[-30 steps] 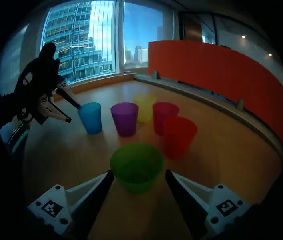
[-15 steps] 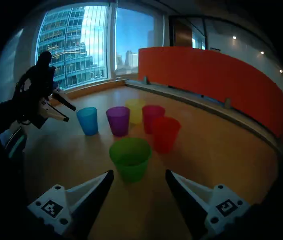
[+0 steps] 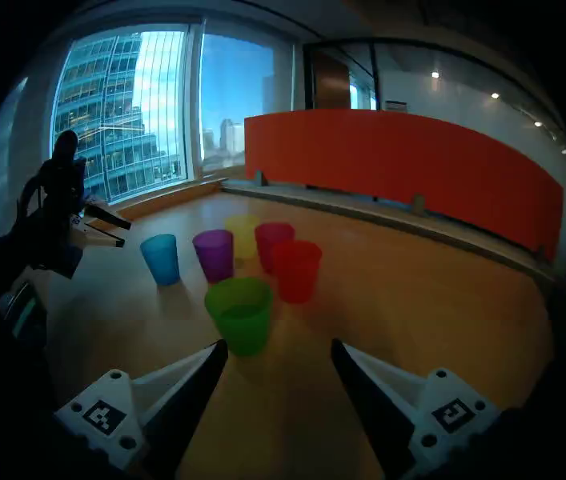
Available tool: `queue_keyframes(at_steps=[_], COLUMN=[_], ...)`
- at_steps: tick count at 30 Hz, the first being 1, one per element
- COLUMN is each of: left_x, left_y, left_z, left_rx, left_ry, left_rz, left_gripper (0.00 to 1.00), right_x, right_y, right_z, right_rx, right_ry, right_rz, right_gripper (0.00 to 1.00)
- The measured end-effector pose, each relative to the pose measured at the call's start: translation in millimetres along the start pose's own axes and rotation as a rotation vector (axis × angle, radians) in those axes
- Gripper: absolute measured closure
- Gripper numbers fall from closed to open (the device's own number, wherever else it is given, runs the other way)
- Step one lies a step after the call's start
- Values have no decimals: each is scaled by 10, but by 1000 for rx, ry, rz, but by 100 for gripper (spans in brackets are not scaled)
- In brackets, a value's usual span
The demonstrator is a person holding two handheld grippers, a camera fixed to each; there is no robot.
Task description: Pour water
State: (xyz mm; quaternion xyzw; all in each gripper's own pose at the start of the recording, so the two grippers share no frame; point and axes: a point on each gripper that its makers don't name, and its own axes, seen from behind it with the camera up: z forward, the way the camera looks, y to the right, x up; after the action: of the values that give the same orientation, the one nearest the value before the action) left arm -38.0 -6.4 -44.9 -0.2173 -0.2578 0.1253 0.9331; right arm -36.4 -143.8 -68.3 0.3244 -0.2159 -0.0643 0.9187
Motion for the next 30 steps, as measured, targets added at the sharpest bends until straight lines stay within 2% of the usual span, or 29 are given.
queue_keyframes(at_steps=[5, 12, 20, 30], left_x=[152, 351, 696, 898], left_y=[-122, -197, -196, -272], left_z=[-91, -176, -300, -360], left_rx=[66, 135, 164, 216], left_ry=[77, 177, 303, 392], left_rz=[-44, -94, -138, -204], left_gripper=[18, 18, 18, 18], right_x=[91, 267, 558, 886], right_y=[125, 312, 589, 815], right_z=[-123, -232, -332, -446], right_rx=[-67, -167, -307, -408], right_ry=[43, 109, 202, 321], right_rz=[14, 31, 42, 80], right_gripper=[0, 0, 0, 0])
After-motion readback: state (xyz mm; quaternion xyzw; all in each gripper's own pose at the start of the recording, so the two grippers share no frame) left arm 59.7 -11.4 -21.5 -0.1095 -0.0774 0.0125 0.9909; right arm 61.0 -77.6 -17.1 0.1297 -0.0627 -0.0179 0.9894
